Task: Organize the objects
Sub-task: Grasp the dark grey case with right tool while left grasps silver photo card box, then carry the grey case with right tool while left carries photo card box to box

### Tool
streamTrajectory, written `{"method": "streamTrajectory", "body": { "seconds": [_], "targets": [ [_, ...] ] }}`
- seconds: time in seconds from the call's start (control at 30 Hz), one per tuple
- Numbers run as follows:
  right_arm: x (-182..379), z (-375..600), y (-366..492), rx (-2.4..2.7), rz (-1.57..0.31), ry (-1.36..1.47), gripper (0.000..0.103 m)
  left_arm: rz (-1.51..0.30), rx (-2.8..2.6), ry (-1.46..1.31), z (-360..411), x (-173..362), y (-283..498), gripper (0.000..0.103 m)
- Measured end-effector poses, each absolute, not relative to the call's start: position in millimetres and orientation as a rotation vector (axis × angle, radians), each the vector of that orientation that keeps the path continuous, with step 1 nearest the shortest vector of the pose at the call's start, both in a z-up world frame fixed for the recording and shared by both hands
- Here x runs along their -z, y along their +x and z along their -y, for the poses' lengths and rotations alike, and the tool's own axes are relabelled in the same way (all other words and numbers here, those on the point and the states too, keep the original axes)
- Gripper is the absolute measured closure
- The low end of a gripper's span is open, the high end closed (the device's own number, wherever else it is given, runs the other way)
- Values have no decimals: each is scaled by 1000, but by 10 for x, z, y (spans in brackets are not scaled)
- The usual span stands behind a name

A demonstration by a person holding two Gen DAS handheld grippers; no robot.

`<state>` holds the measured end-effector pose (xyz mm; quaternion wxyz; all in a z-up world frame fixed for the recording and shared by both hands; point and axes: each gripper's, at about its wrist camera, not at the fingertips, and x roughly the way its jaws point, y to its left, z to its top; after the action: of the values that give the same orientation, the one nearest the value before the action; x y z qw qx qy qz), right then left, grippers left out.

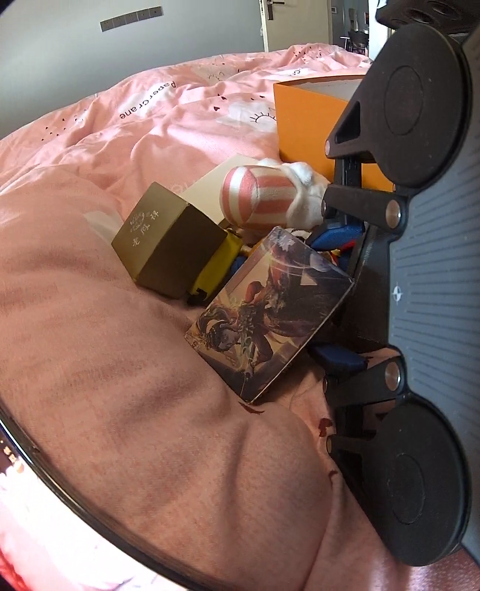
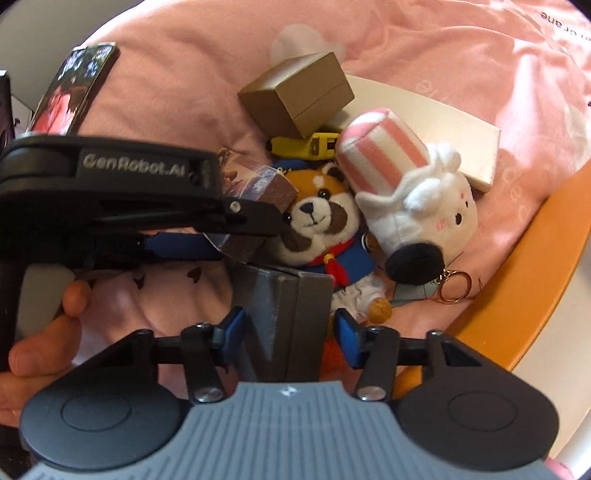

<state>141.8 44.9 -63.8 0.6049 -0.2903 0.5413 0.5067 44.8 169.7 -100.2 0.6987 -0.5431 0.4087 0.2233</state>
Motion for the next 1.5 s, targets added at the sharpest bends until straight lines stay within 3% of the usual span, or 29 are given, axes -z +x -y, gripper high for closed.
{"method": "streamTrajectory", "body": {
  "seconds": [0.27,0.43,0.7,0.8,0.9,1.03,1.07,1.5],
  "targets": [
    [293,-282,1361,-1175,-1162,-639,62,-895,-447,-1156,-1652,857,415,78],
    [116,-169,1414,-1142,-1073,-615,62,-887,-437,-1026,-1599,695,460,80],
    [111,-110,1478,-1120,-1044,-581,62,-1007,-354,-473,-1312,501,700,80],
    [90,-107,1486,-1118,-1046,-576,62,-989,-344,-188,-1168,468,732,80],
    [80,-92,1502,-1116,-1048,-566,62,-1038,-275,-116,-1154,492,773,79],
    [124,-103,1512,-1112,-1044,-555,62,-1027,-208,104,-939,518,730,51],
    [122,-101,1509,-1113,-1044,-555,62,-1020,-194,150,-877,536,728,49],
    [32,11,1490,-1066,-994,-537,62,-1031,-197,596,-403,1048,936,41]
  ]
}}
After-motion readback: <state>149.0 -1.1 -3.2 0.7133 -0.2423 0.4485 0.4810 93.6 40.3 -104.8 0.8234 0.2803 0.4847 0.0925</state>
